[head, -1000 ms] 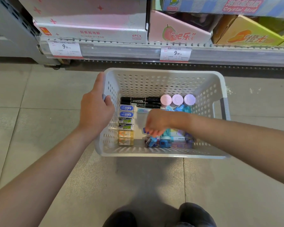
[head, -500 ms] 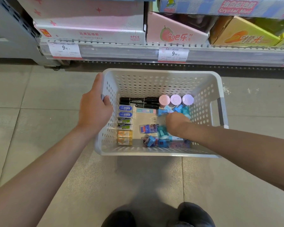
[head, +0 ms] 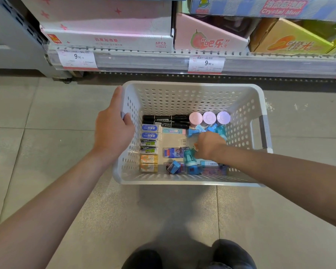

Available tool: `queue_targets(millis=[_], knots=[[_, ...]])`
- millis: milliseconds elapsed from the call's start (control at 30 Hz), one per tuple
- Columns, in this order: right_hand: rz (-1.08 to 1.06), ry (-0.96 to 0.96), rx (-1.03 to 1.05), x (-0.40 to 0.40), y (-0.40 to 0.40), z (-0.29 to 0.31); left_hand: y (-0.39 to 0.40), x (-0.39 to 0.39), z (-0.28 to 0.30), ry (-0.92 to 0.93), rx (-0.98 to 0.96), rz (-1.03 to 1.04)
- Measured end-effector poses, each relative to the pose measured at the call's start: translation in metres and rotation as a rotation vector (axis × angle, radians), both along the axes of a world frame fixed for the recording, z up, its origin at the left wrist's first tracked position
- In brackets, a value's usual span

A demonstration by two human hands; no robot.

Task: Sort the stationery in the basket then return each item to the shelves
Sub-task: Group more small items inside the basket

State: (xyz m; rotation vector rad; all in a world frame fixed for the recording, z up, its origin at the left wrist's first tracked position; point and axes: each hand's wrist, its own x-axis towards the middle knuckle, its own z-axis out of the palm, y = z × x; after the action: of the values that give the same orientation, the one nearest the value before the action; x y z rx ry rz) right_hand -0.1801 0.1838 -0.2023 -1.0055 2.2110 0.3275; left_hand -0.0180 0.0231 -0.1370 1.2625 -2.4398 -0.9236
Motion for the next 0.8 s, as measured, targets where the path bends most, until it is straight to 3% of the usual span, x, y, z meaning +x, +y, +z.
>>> queue_targets(millis=[167, 400, 600, 800], knots=[[-0.135, -0.241, 0.03, -0.013, -0.01, 0.021, 0.0, 0.0, -0.001, -0.005, -0.004, 0.0], [-0.358, -0.638, -0.123, 0.003, -0.018, 0.031, 0.0, -0.001, 0.0, -0.006, -0.016, -0.002], [-0.514, -0.714, -0.253, 0.036, -0.039, 0.014, -0.001, -0.001, -0.001, -0.003, -0.012, 0.005], [-0.358, -0.609, -0.083, 0.064, -0.062, -0.013, -0.001, -0.001, -0.001, 0.001, -0.02, 0.002]])
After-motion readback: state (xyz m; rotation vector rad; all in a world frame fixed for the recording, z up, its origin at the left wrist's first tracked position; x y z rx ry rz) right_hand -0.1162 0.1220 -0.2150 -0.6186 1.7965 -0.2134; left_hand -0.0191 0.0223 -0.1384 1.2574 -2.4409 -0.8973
